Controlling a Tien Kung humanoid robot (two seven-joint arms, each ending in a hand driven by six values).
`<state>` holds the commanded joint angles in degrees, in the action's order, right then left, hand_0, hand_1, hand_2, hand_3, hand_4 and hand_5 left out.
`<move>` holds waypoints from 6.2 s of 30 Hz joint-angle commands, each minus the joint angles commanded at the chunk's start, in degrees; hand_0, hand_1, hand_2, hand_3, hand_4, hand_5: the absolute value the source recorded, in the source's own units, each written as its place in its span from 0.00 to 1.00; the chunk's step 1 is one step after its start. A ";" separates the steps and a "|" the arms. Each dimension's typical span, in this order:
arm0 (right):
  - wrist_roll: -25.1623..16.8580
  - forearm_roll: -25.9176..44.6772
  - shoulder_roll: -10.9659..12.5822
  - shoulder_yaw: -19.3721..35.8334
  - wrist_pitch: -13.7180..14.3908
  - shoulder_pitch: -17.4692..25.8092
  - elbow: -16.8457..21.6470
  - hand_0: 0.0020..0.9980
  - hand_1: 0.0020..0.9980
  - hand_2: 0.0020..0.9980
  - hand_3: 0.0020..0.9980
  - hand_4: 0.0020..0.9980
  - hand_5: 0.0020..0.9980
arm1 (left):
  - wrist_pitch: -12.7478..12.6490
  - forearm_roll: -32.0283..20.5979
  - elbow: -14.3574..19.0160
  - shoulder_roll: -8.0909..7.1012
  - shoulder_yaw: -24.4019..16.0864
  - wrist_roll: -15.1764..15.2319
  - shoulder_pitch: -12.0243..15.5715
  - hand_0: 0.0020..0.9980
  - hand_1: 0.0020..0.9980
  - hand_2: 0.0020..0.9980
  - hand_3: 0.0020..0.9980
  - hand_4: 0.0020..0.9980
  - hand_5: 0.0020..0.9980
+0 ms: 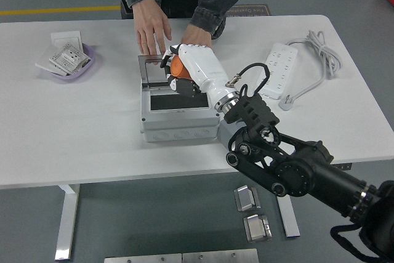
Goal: Pick up the cylinder from the cube,place it in the box,flap close box
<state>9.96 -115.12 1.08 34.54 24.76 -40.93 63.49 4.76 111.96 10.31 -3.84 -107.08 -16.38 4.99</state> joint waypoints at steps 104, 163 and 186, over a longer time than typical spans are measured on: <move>1.06 8.88 -1.08 -17.19 4.56 -7.64 -12.97 0.00 0.09 0.39 0.33 0.04 0.00 | 0.41 5.40 0.00 -1.32 -2.19 -0.26 -0.83 0.69 0.69 0.62 0.72 0.72 0.45; -6.07 14.07 -1.08 -12.45 0.26 -6.21 -14.10 0.24 0.38 0.62 0.81 0.88 0.45 | 1.32 4.36 0.00 -0.59 0.58 0.06 -2.52 0.69 0.69 0.61 0.72 0.71 0.45; 0.19 7.73 2.50 1.37 -6.69 -5.53 6.99 0.24 0.38 0.61 0.79 0.91 0.50 | 1.00 2.41 0.00 0.14 0.90 0.11 -0.63 0.69 0.69 0.61 0.72 0.70 0.45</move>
<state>10.15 -107.39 3.58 35.92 18.07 -46.46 70.49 5.77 114.37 10.31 -3.70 -106.18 -16.27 4.36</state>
